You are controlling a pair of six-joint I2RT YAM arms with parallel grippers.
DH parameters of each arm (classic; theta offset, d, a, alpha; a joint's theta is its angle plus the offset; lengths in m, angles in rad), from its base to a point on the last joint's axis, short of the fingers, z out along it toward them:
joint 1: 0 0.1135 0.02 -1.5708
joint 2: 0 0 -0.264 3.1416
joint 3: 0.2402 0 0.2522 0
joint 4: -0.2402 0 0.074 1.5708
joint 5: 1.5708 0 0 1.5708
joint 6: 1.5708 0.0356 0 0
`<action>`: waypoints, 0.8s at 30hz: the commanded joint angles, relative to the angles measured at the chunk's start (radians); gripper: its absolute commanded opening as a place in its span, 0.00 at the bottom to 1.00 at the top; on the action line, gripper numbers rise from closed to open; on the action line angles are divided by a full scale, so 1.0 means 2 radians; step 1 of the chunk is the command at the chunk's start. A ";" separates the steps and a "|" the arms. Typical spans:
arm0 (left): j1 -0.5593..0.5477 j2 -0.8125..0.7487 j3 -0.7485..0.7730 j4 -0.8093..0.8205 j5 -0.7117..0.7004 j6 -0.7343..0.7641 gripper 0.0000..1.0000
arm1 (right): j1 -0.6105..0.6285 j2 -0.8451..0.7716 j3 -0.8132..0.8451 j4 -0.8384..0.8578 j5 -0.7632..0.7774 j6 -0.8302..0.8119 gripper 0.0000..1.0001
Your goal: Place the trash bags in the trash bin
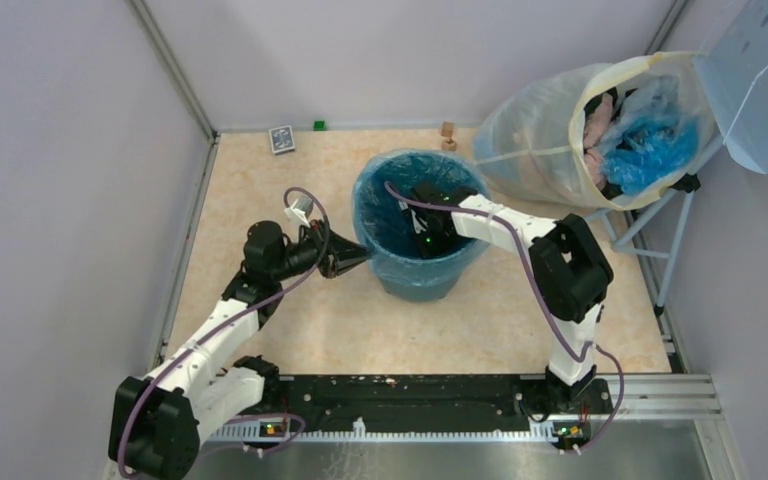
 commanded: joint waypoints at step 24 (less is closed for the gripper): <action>0.046 -0.042 0.117 -0.201 -0.029 0.117 0.49 | -0.006 -0.132 -0.001 -0.005 0.014 -0.006 0.00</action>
